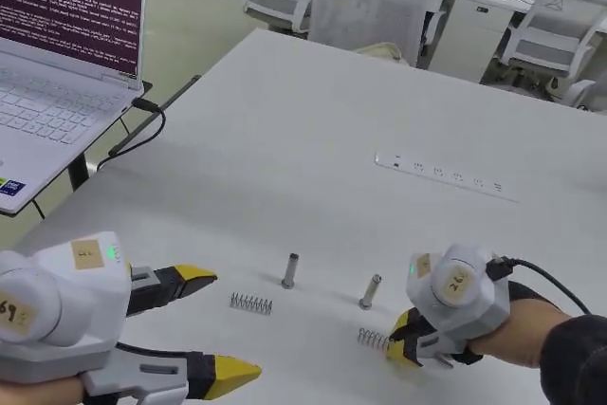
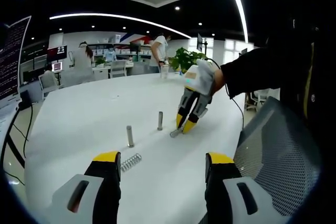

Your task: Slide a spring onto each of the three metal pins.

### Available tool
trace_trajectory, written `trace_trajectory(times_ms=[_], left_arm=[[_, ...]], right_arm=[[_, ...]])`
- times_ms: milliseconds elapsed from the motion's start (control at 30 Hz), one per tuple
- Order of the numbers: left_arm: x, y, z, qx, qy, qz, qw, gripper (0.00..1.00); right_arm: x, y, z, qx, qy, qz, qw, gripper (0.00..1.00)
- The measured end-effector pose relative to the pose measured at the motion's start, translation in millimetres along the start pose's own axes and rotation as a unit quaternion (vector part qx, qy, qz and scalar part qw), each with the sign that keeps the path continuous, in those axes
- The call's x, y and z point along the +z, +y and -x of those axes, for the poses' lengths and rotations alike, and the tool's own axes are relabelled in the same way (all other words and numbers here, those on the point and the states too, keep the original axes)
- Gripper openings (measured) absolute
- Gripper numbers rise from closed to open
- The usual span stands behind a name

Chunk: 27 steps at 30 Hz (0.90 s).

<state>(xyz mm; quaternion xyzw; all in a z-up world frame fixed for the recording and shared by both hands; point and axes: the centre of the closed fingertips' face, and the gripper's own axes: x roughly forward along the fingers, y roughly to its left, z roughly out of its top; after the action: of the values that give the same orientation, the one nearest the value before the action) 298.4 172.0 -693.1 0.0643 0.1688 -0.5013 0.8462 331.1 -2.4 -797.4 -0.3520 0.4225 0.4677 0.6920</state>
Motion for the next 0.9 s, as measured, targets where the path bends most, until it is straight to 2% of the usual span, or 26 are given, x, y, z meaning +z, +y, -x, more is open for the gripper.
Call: trace_trajectory(times_ms=[167, 367, 500, 633, 700, 900], left_arm=[[1.0, -1.1, -1.1, -0.003, -0.001, -0.002, 1.0000, 0.61], [2.6, -4.4, -4.4, -0.010, 0.001, -0.007, 0.9999, 0.60], [4.2, -5.9, -6.1, -0.014, -0.001, -0.010, 0.9999, 0.59], [5.7, -9.0, -8.4, -0.022, 0.000, -0.014, 0.9997, 0.57], [7.7, -11.6, -10.6, -0.027, -0.001, -0.018, 0.9995, 0.56], [12.6, -19.3, -15.4, -0.045, -0.004, -0.033, 0.9985, 0.47]], right_arm=[[9.9, 7.9, 8.8, 0.014, -0.011, -0.011, 0.9998, 0.08], [24.7, 17.2, 21.6, 0.022, -0.018, -0.003, 0.9996, 0.08], [41.3, 27.6, 34.7, 0.037, -0.032, 0.006, 0.9988, 0.08], [55.8, 35.1, 44.7, 0.045, -0.036, 0.023, 0.9981, 0.08], [68.3, 40.8, 51.7, 0.054, -0.043, 0.032, 0.9971, 0.08], [93.5, 52.9, 64.3, 0.070, -0.054, 0.060, 0.9943, 0.08]])
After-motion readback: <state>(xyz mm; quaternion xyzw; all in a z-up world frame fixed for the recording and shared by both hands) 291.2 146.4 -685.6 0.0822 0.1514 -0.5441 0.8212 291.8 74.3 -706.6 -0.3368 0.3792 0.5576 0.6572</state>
